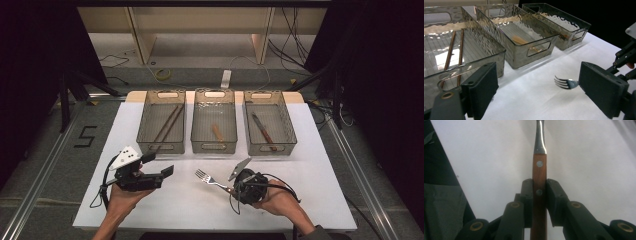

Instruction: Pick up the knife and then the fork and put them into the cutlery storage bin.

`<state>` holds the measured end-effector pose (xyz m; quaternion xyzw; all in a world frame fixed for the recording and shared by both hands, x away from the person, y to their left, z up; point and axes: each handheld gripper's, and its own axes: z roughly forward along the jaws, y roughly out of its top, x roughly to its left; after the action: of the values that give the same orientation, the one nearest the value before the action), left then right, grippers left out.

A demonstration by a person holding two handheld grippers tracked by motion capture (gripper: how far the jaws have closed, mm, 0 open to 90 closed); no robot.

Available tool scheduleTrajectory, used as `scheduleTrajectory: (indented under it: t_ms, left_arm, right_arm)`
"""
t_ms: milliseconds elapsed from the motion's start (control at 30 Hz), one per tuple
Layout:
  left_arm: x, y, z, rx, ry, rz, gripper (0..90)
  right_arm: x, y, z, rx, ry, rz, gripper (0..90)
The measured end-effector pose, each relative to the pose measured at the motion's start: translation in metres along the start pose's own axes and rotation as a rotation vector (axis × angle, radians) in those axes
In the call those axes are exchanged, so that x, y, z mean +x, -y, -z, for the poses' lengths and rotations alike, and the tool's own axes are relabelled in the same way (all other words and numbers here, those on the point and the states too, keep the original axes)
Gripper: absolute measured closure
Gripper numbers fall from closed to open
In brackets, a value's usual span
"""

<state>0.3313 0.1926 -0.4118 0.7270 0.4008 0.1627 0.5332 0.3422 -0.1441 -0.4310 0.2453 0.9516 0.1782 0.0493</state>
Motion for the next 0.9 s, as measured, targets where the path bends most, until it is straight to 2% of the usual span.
scheduleTrajectory:
  t_ms: [267, 900]
  left_arm:
    - [0.000, 0.000, 0.000, -0.001, 0.000, 0.003, 15.1]
    - [0.001, 0.000, 0.000, -0.008, 0.002, 0.013, 15.1]
  right_arm:
    - [-0.021, 0.009, 0.013, -0.024, 0.031, -0.063, 77.0]
    - [-0.072, 0.017, 0.058, -0.172, 0.107, -0.196, 77.0]
